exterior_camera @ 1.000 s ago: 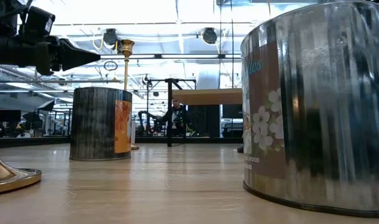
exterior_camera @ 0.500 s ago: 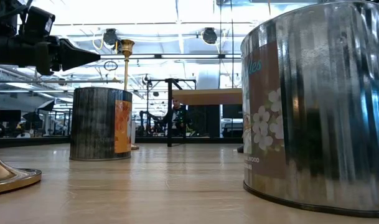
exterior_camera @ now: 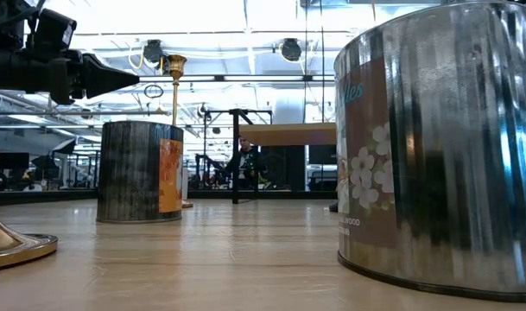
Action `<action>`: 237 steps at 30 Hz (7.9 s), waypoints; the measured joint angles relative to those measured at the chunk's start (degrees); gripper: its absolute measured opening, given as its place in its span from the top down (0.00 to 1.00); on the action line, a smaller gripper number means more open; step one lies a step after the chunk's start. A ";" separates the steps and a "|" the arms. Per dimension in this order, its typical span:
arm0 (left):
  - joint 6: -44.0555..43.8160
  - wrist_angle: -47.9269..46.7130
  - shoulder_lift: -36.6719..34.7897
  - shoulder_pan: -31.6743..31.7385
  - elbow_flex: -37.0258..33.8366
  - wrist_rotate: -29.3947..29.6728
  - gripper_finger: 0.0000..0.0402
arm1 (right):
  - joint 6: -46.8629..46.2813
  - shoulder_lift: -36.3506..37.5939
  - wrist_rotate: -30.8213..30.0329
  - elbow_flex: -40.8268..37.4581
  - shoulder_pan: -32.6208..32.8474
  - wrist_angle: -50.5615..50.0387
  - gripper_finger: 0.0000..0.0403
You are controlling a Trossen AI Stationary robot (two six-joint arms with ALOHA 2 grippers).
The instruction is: Pick & Place candle stick holders
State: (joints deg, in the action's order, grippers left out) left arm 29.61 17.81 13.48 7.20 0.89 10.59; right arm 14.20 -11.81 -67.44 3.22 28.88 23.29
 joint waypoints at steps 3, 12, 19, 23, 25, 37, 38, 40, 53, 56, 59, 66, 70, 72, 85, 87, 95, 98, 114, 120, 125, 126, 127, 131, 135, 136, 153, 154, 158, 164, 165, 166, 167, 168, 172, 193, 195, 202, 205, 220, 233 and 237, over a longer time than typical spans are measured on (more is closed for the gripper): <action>-0.01 0.02 0.02 0.01 0.00 -0.01 0.95 | 0.00 0.00 0.00 -0.02 -0.02 -0.02 0.99; 0.00 0.01 0.01 0.01 0.00 -0.02 0.95 | 0.00 0.02 0.00 0.00 -0.02 0.00 0.99; 0.00 0.00 0.01 0.00 0.00 0.00 0.95 | 0.00 0.00 0.00 -0.01 -0.01 -0.02 0.99; -0.02 0.00 0.00 0.01 0.00 -0.02 0.95 | 0.00 0.00 0.00 0.00 -0.02 0.00 0.99; 0.00 0.00 0.02 0.00 0.00 -0.02 0.95 | 0.00 0.01 0.00 -0.01 -0.02 -0.02 0.99; -0.02 0.00 0.00 0.02 0.00 -0.01 0.95 | 0.00 0.00 0.00 0.00 -0.02 -0.01 0.99; -0.02 0.01 0.01 0.01 0.00 -0.02 0.95 | 0.00 0.02 0.00 -0.01 -0.02 -0.01 0.99; -0.02 0.01 0.02 0.01 0.00 0.00 0.95 | 0.00 0.02 0.00 -0.02 0.00 -0.02 0.99; 0.00 0.02 0.01 0.02 0.00 0.00 0.95 | 0.00 0.01 0.00 -0.01 -0.01 -0.02 0.99; -0.02 0.00 0.00 0.00 0.00 -0.02 0.95 | 0.00 0.01 0.00 0.00 -0.01 -0.02 0.99; 0.00 0.02 0.02 0.00 0.00 -0.02 0.95 | 0.00 0.00 0.00 0.00 -0.02 0.00 0.99; -0.02 0.00 0.01 0.00 0.00 -0.02 0.95 | 0.00 0.01 0.00 -0.01 0.00 -0.01 0.99; 0.00 0.00 0.02 0.02 0.00 -0.02 0.95 | 0.00 0.02 0.00 -0.02 -0.02 0.00 0.99; -0.02 0.02 0.00 0.00 0.00 -0.02 0.95 | 0.00 0.02 0.00 -0.02 -0.02 -0.02 0.99; -0.02 0.02 0.00 0.02 0.00 -0.02 0.95 | 0.00 0.02 0.00 0.00 -0.02 0.00 0.99; -0.02 0.01 0.01 0.00 0.00 -0.02 0.95 | 0.00 0.00 0.00 -0.02 -0.02 0.00 0.99; 0.00 0.02 0.00 0.01 0.00 -0.02 0.95 | 0.00 0.00 0.00 0.00 -0.02 0.00 0.99; -0.02 0.02 0.00 0.00 0.00 0.00 0.95 | 0.00 0.01 0.00 -0.02 -0.01 -0.02 0.99; -4.38 4.24 0.00 -0.16 0.02 3.60 0.95 | 0.00 0.02 0.00 -0.02 0.00 0.02 0.99; -28.54 5.23 0.00 -0.26 0.02 1.79 0.95 | 0.06 0.02 0.08 0.00 -0.01 0.09 0.99; -29.82 4.49 0.00 -0.26 0.02 1.56 0.95 | 0.00 0.02 0.22 -0.01 -0.02 2.58 0.99; -29.52 4.33 0.00 -0.26 0.02 1.44 0.95 | 0.00 0.02 0.20 0.00 -0.02 3.07 0.99; -29.23 4.28 0.00 -0.26 0.02 1.41 0.95 | 0.03 0.02 0.18 -0.02 -0.02 3.30 0.99; -30.23 4.71 0.02 -0.26 0.00 -0.13 0.95 | -0.11 0.02 0.22 -0.01 -0.02 4.60 0.99; -31.85 4.46 0.02 -0.24 0.00 -1.81 0.95 | 0.34 0.00 3.93 -0.01 -0.01 4.77 0.99; -32.46 4.19 0.02 -0.26 0.00 -3.05 0.95 | 0.22 0.02 6.19 -0.01 -0.01 4.89 0.99; -32.99 3.49 8.39 0.02 3.97 -5.48 0.61 | 5.03 -4.74 24.13 0.00 -3.13 18.34 0.69; -33.05 3.49 9.58 0.02 4.68 -5.25 0.57 | 4.88 -5.33 24.19 0.00 -3.76 19.10 0.66; -33.64 3.58 15.41 0.02 7.65 -4.53 0.47 | 3.66 -7.63 24.24 0.00 -5.78 20.07 0.56; -34.12 4.73 25.89 0.02 9.99 0.00 0.44 | 2.56 -11.12 24.25 0.00 -7.48 20.11 0.52; -34.51 5.96 27.57 0.02 9.99 0.06 0.44 | 2.56 -11.53 24.24 0.00 -7.57 20.18 0.52; -34.79 7.68 29.14 0.02 9.99 -0.04 0.44 | 2.56 -11.78 24.24 0.00 -7.58 20.17 0.52; -35.06 9.37 30.75 0.00 10.01 -0.07 0.44 | 2.56 -11.99 24.25 0.00 -7.58 20.22 0.53; -35.34 10.90 32.21 0.00 10.01 -0.05 0.44 | 2.56 -12.20 24.24 0.00 -7.58 20.22 0.53; -35.59 17.53 37.37 0.02 10.02 0.15 0.44 | 2.56 -12.27 24.25 0.00 -7.58 20.25 0.54; -40.43 30.03 44.43 -0.43 10.06 -0.17 0.94 | 2.94 -12.26 24.07 0.00 -7.58 20.18 0.54; -41.20 31.11 44.39 -1.50 11.10 -0.02 0.93 | 2.68 -12.26 24.06 0.00 -7.58 20.17 0.54; -36.15 21.09 44.43 -5.80 22.54 -0.18 0.95 | 2.36 -12.26 24.04 0.00 -7.58 20.21 0.54; -30.68 14.03 44.41 -7.14 29.27 -0.15 0.92 | 2.34 -12.26 24.03 0.00 -7.58 20.20 0.54; -24.84 9.12 51.68 1.37 49.76 -4.98 0.96 | 0.83 -12.26 24.02 0.00 -7.57 20.26 0.54; -24.59 9.35 73.01 13.45 65.65 -14.01 0.96 | -2.38 -12.26 24.02 0.00 -7.57 20.21 0.56; -26.31 9.50 77.04 15.97 68.37 -14.67 0.96 | -2.62 -12.26 24.02 0.00 -7.58 20.17 0.56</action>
State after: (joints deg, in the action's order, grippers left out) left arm 3.29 27.31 90.51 23.17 69.25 -4.08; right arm 11.57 -24.08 -43.42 3.22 21.30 43.46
